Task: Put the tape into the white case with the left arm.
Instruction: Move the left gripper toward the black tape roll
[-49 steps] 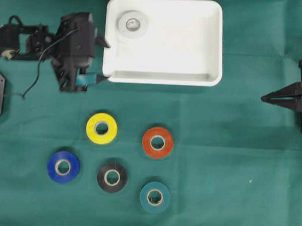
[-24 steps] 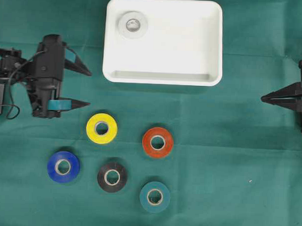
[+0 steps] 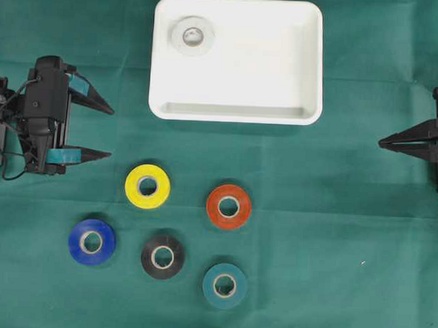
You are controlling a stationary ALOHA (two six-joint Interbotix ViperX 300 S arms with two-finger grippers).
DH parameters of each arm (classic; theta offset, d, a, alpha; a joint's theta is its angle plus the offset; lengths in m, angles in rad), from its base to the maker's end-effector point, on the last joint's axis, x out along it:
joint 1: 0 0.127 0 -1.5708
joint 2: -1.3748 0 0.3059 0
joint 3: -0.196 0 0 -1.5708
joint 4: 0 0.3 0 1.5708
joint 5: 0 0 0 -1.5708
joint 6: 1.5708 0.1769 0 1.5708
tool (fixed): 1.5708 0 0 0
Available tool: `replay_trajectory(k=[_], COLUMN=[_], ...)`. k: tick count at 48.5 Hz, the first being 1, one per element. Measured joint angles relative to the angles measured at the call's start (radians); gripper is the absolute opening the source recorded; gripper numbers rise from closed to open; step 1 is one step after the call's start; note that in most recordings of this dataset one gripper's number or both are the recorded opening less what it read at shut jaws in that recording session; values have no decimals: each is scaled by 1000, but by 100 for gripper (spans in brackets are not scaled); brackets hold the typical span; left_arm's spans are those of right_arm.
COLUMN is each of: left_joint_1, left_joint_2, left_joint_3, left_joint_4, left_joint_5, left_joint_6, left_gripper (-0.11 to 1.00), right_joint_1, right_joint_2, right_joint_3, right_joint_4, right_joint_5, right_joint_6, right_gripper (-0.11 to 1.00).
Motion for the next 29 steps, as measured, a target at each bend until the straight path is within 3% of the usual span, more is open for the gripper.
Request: replay_trajectory(k=[16,29], left_joint_1=[-12,-101], left_joint_2=[9,72], left_joint_3=[0,-15], left_joint_4=[0,0], left_joint_5=[0,-3], left_joint_6=[-3,-2], left_gripper=[96,96], right_joint_1=[0,0], right_joint_2=[0,0], right_joint_3=[0,-2], right_joint_4=[0,0], right_joint_5=[0,0], right_joint_6=[0,0], right_gripper=[-9,-9])
